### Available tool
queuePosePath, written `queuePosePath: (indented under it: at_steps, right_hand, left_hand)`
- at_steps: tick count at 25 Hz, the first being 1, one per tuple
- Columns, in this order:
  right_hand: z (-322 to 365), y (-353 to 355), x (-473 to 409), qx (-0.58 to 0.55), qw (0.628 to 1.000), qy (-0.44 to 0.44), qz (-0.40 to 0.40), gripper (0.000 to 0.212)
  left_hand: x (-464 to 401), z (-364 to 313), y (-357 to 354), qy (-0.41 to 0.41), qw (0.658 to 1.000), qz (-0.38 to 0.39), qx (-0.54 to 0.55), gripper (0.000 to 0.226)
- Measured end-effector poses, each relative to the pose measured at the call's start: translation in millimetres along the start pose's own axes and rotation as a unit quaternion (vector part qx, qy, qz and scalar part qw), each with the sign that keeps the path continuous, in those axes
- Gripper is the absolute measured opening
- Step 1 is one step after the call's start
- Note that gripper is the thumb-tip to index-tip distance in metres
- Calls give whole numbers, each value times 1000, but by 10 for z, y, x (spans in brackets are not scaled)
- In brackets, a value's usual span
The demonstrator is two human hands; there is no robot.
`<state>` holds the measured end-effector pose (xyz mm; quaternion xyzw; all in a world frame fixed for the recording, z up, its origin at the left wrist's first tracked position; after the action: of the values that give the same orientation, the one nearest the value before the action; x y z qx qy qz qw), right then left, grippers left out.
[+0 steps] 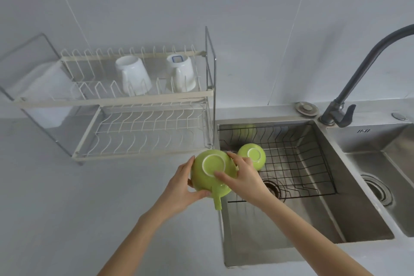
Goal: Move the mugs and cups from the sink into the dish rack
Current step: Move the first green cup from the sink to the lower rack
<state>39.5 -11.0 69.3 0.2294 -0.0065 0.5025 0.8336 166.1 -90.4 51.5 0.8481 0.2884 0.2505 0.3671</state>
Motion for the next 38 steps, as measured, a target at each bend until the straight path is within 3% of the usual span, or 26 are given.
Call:
queuePosePath:
  at_steps: [7, 16, 31, 38]
  right_hand:
    - [333, -528, -180, 8, 1000, 13, 14, 82]
    - [701, -712, -760, 43, 999, 17, -11, 74]
    - [461, -744, -1488, 49, 998, -12, -26, 66]
    - [492, -778, -1495, 77, 997, -1, -7, 67]
  left_hand:
    - [-20, 435, 547, -5, 999, -32, -14, 93]
    - [-658, 664, 976, 0, 999, -24, -29, 91]
    - [-1422, 842, 764, 32, 999, 35, -1, 86]
    - [-1393, 789, 791, 28, 997, 49, -57, 87]
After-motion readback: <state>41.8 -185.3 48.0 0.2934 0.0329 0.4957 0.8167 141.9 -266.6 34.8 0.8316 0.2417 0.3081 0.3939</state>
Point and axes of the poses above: each hand's wrist, its own x-axis away from the middle knuckle, its own y-axis out of the back of the hand, z = x × y, the point moved 8 cm from there along -x, towards the middle knuckle, and after that the axes turned 12 degrees about -x, right-handed, at the moved point
